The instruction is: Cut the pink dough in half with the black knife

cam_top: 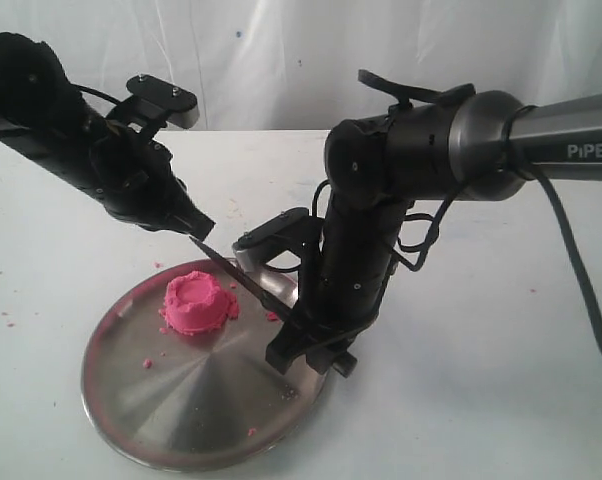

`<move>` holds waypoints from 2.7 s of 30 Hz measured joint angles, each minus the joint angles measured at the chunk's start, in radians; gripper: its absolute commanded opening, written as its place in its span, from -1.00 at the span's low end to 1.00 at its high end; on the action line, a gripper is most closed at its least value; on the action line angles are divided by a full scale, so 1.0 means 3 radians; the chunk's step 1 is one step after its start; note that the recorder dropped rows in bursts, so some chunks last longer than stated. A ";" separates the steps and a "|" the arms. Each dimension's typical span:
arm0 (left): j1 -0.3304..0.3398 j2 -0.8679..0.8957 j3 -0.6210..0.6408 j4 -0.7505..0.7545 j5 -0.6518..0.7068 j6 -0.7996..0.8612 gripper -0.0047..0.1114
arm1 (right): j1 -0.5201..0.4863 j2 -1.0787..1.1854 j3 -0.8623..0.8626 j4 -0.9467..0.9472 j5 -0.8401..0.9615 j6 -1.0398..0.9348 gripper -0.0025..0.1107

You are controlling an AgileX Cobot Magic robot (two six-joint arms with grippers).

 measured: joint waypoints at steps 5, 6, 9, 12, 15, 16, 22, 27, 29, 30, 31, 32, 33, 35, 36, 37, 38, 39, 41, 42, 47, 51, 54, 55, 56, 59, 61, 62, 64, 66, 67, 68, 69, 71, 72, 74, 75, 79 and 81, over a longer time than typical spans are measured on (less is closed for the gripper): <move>0.0000 0.0014 0.0000 -0.0037 -0.0296 0.0012 -0.92 | 0.0000 0.0020 -0.0061 0.0002 -0.0098 -0.0013 -0.96; 0.0000 0.0014 0.0000 -0.0029 -0.0376 0.0012 -0.92 | 0.0000 0.0020 -0.0099 0.0002 -0.0098 -0.0013 -0.96; 0.0000 0.0062 0.0000 0.0075 -0.0547 0.0012 -0.92 | 0.0000 0.0054 -0.0234 0.0010 -0.0047 -0.0013 -0.96; 0.0000 0.0206 0.0000 0.0107 -0.0628 0.0012 -0.92 | 0.0000 0.0151 -0.0405 0.0089 0.0069 -0.0047 -0.96; 0.0000 0.0355 0.0000 0.0045 -0.0677 0.0012 -0.92 | 0.0000 0.0286 -0.0550 0.0273 0.0266 -0.0189 -0.96; 0.0000 0.0386 0.0000 0.0031 -0.0706 0.0012 -0.92 | 0.0000 0.0310 -0.0575 0.0333 0.0290 -0.0215 -0.96; 0.0062 0.0519 0.0000 0.0044 -0.0779 0.0012 -0.92 | 0.0079 0.0340 -0.0620 0.0373 0.0311 -0.0279 -0.96; 0.0235 0.0540 0.0000 0.0018 -0.0672 0.0012 -0.92 | 0.0109 0.0471 -0.0620 0.0172 0.0285 -0.0202 -0.96; 0.0263 0.0540 0.0000 -0.0049 -0.0527 0.0012 -0.92 | 0.0109 0.0503 -0.0620 0.0150 0.0246 -0.0151 -0.96; 0.0263 0.0540 0.0000 -0.0084 -0.0457 0.0012 -0.92 | 0.0109 0.0511 -0.0620 0.0150 0.0222 -0.0136 -0.96; 0.0263 0.0540 0.0000 -0.0125 -0.0409 0.0012 -0.92 | 0.0109 0.0511 -0.0620 0.0144 0.0201 -0.0130 -0.96; 0.0263 0.0540 0.0000 -0.0148 -0.0383 0.0012 -0.92 | 0.0109 0.0511 -0.0620 0.0144 0.0188 -0.0130 -0.96; 0.0263 0.0540 0.0000 -0.0154 -0.0363 0.0012 -0.92 | 0.0109 0.0511 -0.0620 0.0144 0.0188 -0.0130 -0.96; 0.0263 0.0524 0.0000 -0.0154 -0.0306 0.0012 -0.92 | 0.0109 0.0511 -0.0620 0.0144 0.0188 -0.0130 -0.96; 0.0263 0.0508 0.0000 -0.0154 -0.0278 0.0012 -0.92 | 0.0109 0.0511 -0.0620 0.0144 0.0188 -0.0130 -0.96; 0.0263 0.0494 0.0000 -0.0154 -0.0250 0.0012 -0.92 | 0.0109 0.0511 -0.0620 0.0144 0.0181 -0.0130 -0.96; 0.0263 0.0487 0.0000 -0.0145 -0.0228 0.0012 -0.92 | 0.0109 0.0511 -0.0620 0.0144 0.0175 -0.0130 -0.96; 0.0263 0.0480 0.0000 -0.0139 -0.0214 0.0012 -0.92 | 0.0109 0.0511 -0.0620 0.0144 0.0167 -0.0130 -0.96; 0.0263 0.0480 0.0000 -0.0129 -0.0192 0.0012 -0.92 | 0.0109 0.0511 -0.0620 0.0144 0.0167 -0.0128 -0.96; 0.0263 0.0480 0.0000 -0.0120 -0.0184 0.0012 -0.92 | 0.0109 0.0511 -0.0620 0.0144 0.0167 -0.0128 -0.96; 0.0263 0.0439 0.0000 -0.0104 -0.0178 0.0012 -0.92 | 0.0109 0.0511 -0.0620 0.0144 0.0167 -0.0115 -0.96; 0.0263 0.0369 0.0000 -0.0104 -0.0178 0.0012 -0.92 | 0.0109 0.0511 -0.0620 0.0144 0.0167 -0.0115 -0.96; 0.0263 0.0363 0.0000 -0.0104 -0.0169 0.0012 -0.92 | 0.0109 0.0511 -0.0620 0.0144 0.0167 -0.0115 -0.96; 0.0263 0.0363 0.0000 -0.0104 -0.0151 0.0012 -0.92 | 0.0109 0.0511 -0.0620 0.0144 0.0167 -0.0115 -0.96; 0.0263 0.0363 0.0000 -0.0104 -0.0126 0.0012 -0.92 | 0.0109 0.0511 -0.0620 0.0144 0.0167 -0.0115 -0.96; 0.0263 0.0391 0.0000 -0.0104 -0.0039 0.0012 -0.92 | 0.0109 0.0511 -0.0620 0.0137 0.0167 -0.0115 -0.96; 0.0263 0.0422 0.0000 -0.0104 -0.0017 0.0012 -0.92 | 0.0109 0.0511 -0.0620 0.0137 0.0167 -0.0115 -0.96; 0.0263 0.0450 0.0000 -0.0104 -0.0017 0.0012 -0.92 | 0.0109 0.0511 -0.0620 0.0137 0.0173 -0.0115 -0.96; 0.0263 0.0491 0.0000 -0.0098 -0.0017 0.0012 -0.92 | 0.0109 0.0511 -0.0620 0.0137 0.0173 -0.0115 -0.96; 0.0263 0.0538 0.0000 -0.0091 -0.0017 0.0012 -0.92 | 0.0109 0.0511 -0.0620 0.0137 0.0173 -0.0115 -0.96; 0.0263 0.0560 0.0009 -0.0077 -0.0048 0.0012 -0.92 | 0.0109 0.0511 -0.0620 0.0137 0.0173 -0.0115 -0.96; 0.0263 0.0572 0.0042 -0.0070 -0.0095 0.0012 -0.92 | 0.0109 0.0511 -0.0620 0.0137 0.0173 -0.0115 -0.96; 0.0263 0.0578 0.0085 -0.0055 -0.0162 0.0012 -0.92 | 0.0109 0.0511 -0.0620 0.0137 0.0173 -0.0115 -0.96; 0.0263 0.0578 0.0167 -0.0040 -0.0271 0.0012 -0.92 | 0.0109 0.0511 -0.0620 0.0137 0.0173 -0.0115 -0.96; 0.0263 0.0578 0.0204 -0.0032 -0.0328 0.0012 -0.92 | 0.0109 0.0511 -0.0620 0.0137 0.0173 -0.0108 -0.96; 0.0263 0.0566 0.0261 -0.0032 -0.0411 0.0012 -0.92 | 0.0109 0.0511 -0.0620 0.0143 0.0173 -0.0108 -0.96; 0.0263 0.0558 0.0277 -0.0032 -0.0444 0.0012 -0.92 | 0.0109 0.0511 -0.0620 0.0143 0.0173 -0.0108 -0.96; 0.0263 0.0558 0.0292 -0.0032 -0.0502 0.0012 -0.92 | 0.0109 0.0519 -0.0620 0.0167 0.0173 -0.0108 -0.96; 0.0263 0.0558 0.0292 -0.0032 -0.0509 0.0012 -0.92 | 0.0109 0.0551 -0.0626 0.0183 0.0173 -0.0108 -0.96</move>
